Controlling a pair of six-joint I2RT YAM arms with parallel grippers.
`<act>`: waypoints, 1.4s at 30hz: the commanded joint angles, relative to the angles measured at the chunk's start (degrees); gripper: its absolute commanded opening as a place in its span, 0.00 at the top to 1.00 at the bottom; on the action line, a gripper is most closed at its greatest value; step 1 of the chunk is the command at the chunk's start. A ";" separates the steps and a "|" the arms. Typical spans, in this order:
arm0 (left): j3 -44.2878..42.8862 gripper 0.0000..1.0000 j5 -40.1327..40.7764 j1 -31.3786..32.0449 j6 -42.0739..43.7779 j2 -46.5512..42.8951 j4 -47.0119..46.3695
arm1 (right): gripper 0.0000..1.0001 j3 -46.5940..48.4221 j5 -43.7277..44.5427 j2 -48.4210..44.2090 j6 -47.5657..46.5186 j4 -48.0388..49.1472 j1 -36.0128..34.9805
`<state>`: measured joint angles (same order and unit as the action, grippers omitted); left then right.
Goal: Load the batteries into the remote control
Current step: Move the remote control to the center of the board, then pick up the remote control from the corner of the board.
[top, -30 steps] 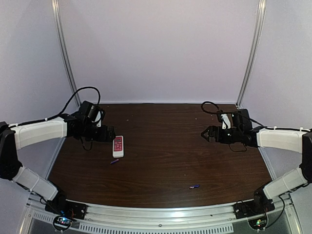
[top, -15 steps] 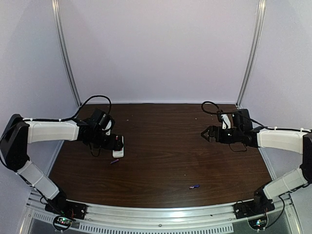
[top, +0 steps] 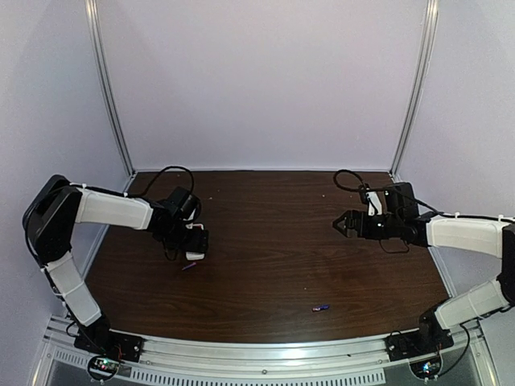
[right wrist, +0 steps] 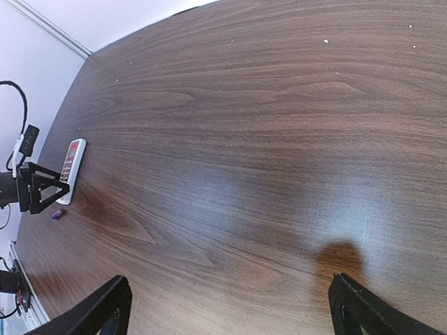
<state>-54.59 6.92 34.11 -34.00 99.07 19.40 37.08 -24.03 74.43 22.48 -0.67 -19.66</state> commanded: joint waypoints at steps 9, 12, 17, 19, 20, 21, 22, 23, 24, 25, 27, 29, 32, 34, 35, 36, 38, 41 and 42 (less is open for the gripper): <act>-8.52 0.35 1.58 2.74 0.11 11.05 -1.11 | 0.00 -0.07 0.85 -1.76 -1.03 -0.40 -0.30; -11.43 0.39 2.02 5.17 1.34 13.70 -1.11 | 0.00 -0.08 1.03 -2.22 -1.03 -0.58 -0.21; -16.00 0.44 2.35 8.68 2.90 18.01 -0.05 | 0.00 -0.08 0.79 -2.63 -1.12 -1.14 0.00; -17.00 0.44 1.88 9.75 3.57 18.43 0.02 | 0.00 -0.23 0.28 -3.21 -1.40 -1.11 0.05; -17.49 0.44 1.32 10.34 4.06 18.41 -0.10 | 0.00 -0.29 0.08 -3.55 -1.43 -0.96 0.05; -17.91 0.44 0.99 10.88 4.71 18.44 -0.19 | 0.00 -0.29 -0.08 -3.87 -1.58 -0.94 0.04; -18.45 0.43 0.72 11.49 5.30 18.46 -0.23 | 0.00 -0.34 -0.33 -4.28 -1.71 -0.86 0.09; -18.99 0.42 0.61 11.96 5.82 18.52 -0.17 | 0.00 -0.34 -0.77 -4.70 -1.91 -0.68 0.14; -19.43 0.42 0.11 12.24 6.32 18.72 -0.15 | 0.00 -0.39 -1.35 -5.09 -2.26 -0.35 0.14; -19.80 0.40 -0.51 12.29 6.68 19.05 -0.21 | 0.00 -0.42 -1.57 -5.56 -2.52 -0.21 0.15; -20.47 0.34 -1.14 12.25 7.28 19.81 0.20 | 0.00 -0.55 -0.91 -6.60 -2.72 -0.32 0.10; -21.00 0.32 -0.74 12.38 7.65 20.54 0.81 | 0.00 -0.80 -0.17 -7.70 -2.87 -0.55 0.10; -21.96 0.32 -0.08 12.42 8.15 21.50 2.32 | 0.00 -0.87 0.31 -9.27 -3.05 -1.09 0.15; -22.34 0.34 0.33 12.67 8.92 21.73 2.94 | 0.00 -0.83 0.29 -9.76 -3.26 -1.25 0.09; -22.51 0.35 0.40 12.87 9.40 21.70 3.13 | 0.00 -0.86 -0.02 -9.89 -3.36 -1.09 0.14; -22.76 0.39 0.38 13.01 9.73 21.70 3.39 | 0.00 -0.82 -0.33 -9.94 -3.47 -1.01 0.08; -23.03 0.46 -0.50 13.25 10.58 21.39 3.56 | 0.00 -0.55 -0.88 -9.84 -3.66 -1.08 0.11; -23.25 0.54 -3.87 13.59 12.53 19.44 2.78 | 0.00 -0.30 -3.06 -9.94 -4.34 -0.92 0.13; -23.28 0.56 -5.64 13.61 13.53 18.31 2.45 | 0.00 -0.28 -4.11 -10.07 -4.75 -0.82 -0.08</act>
<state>-77.47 7.33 46.68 -24.12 118.41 19.81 37.01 -25.19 65.14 19.38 -1.04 -19.57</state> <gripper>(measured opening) 0.551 0.995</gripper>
